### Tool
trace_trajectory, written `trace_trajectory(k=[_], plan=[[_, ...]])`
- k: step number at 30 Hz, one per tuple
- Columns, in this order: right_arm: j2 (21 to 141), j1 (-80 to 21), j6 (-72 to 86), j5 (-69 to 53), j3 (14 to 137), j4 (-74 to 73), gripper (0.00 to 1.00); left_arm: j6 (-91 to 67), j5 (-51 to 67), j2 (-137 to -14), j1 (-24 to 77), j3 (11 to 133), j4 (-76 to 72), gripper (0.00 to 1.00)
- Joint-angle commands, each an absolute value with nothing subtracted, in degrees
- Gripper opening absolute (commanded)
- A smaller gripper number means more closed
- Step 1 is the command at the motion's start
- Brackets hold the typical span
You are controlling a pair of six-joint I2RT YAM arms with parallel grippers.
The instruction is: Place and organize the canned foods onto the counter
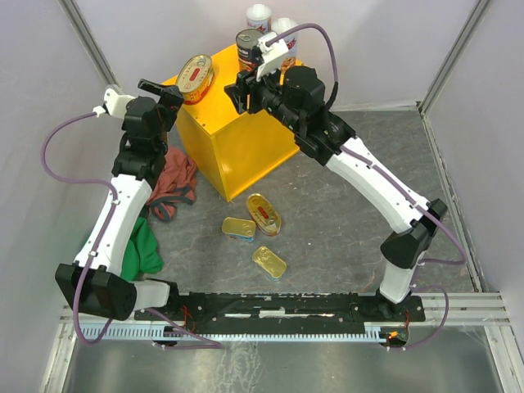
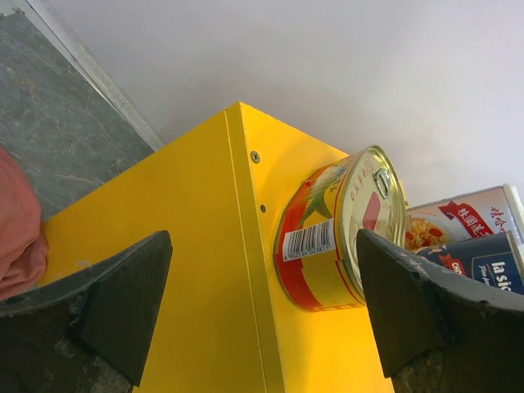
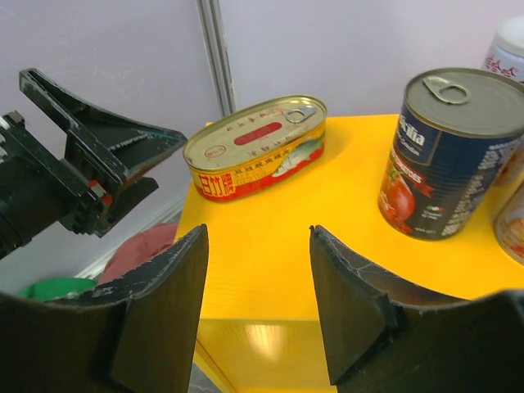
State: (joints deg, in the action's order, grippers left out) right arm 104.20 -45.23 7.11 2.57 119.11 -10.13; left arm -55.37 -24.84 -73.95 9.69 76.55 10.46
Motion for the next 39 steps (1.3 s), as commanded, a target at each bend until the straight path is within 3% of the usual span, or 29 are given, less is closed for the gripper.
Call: trace_trajectory(k=[1,12,27,39], plan=[[100.4,-44.5,6.1,2.9,116.5,-7.0,0.6,-58.3,-23.7,-74.5,9.1,79.5,7.3,0.99],[97.8,-44.4,6.0,2.8,114.4,-7.8,0.61,-59.8,-20.4,-71.8,8.0,78.2,4.6,0.9],[92.7,-44.4,6.5,3.5,110.2,-8.8,0.62,-27.4,-4.6,-72.7,7.8,79.6,3.2,0.98],[86.7,-44.4,5.4,5.2,103.6,-7.8,0.62,-14.1,0.6,-71.1,7.9,75.1,-2.0,0.99]])
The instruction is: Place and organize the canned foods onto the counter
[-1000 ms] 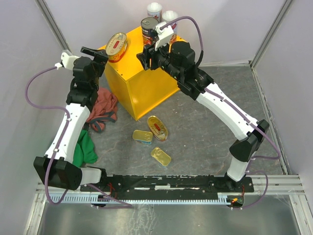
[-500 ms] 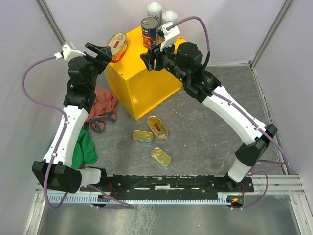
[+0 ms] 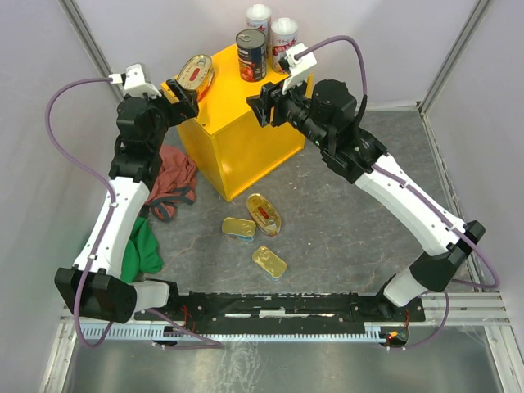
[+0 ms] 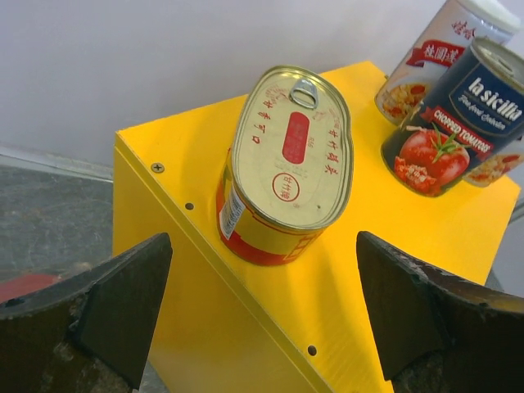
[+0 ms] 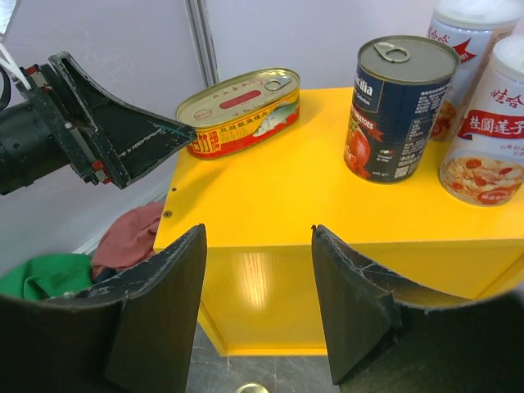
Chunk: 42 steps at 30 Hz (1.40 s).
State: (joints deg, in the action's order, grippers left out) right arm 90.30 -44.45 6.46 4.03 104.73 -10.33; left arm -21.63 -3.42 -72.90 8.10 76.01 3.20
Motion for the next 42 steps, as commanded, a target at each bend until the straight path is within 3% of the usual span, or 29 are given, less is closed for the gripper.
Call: trace_trajectory(k=[1,42], plan=[[86.5,-44.4,5.3,5.3,103.3,-7.8,0.62,-13.5,1.2,-71.1,7.8,74.7,-2.7,0.99],[83.0,-43.5,4.1,5.1,96.8,-7.2,0.63,1.3,10.0,-81.9,7.9,78.7,-12.9,0.99]])
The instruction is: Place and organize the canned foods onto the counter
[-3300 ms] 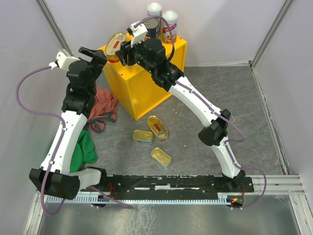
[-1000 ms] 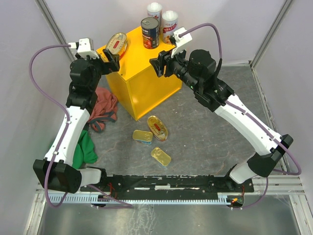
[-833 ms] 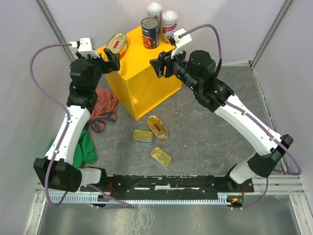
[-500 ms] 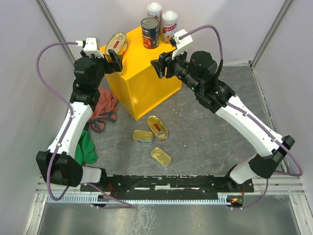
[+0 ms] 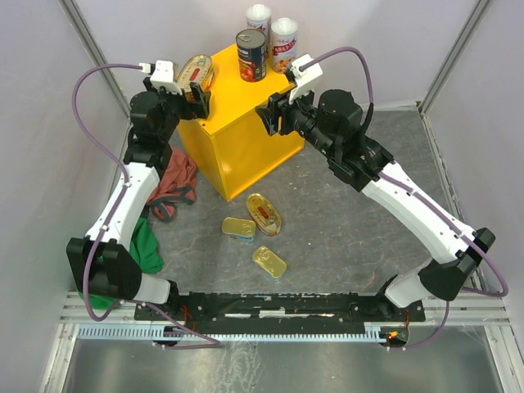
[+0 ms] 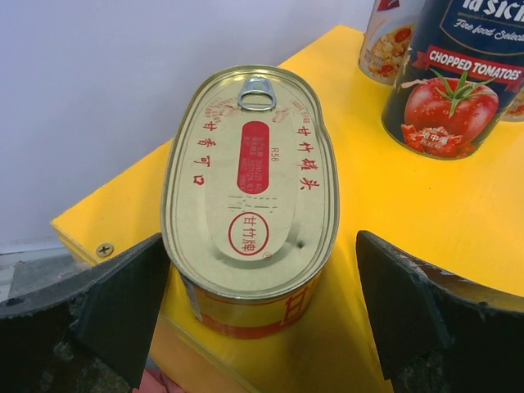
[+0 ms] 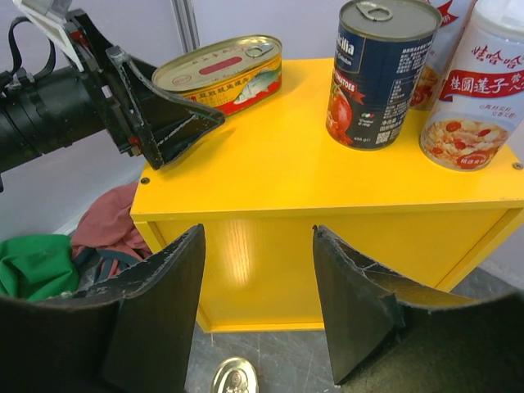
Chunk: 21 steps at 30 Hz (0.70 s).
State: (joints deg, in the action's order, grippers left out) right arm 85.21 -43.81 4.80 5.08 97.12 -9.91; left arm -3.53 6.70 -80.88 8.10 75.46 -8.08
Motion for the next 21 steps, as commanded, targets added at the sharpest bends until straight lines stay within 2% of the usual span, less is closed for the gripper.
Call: trace_trajectory(k=[1,6,11,21], plan=[[82.8,-43.4,4.0,5.1,96.5,-7.1,0.63,1.7,10.5,-82.0,7.9,78.8,-13.3,0.98],[81.8,-42.7,3.8,5.0,94.5,-6.2,0.63,3.7,13.3,-82.9,7.8,78.0,-15.7,0.94],[81.0,-42.3,3.5,5.1,93.4,-5.7,0.64,5.7,18.0,-84.0,7.0,78.1,-17.6,0.79],[80.5,-41.9,2.6,5.4,93.3,-5.9,0.64,2.9,22.2,-85.8,5.5,78.5,-22.0,0.77]])
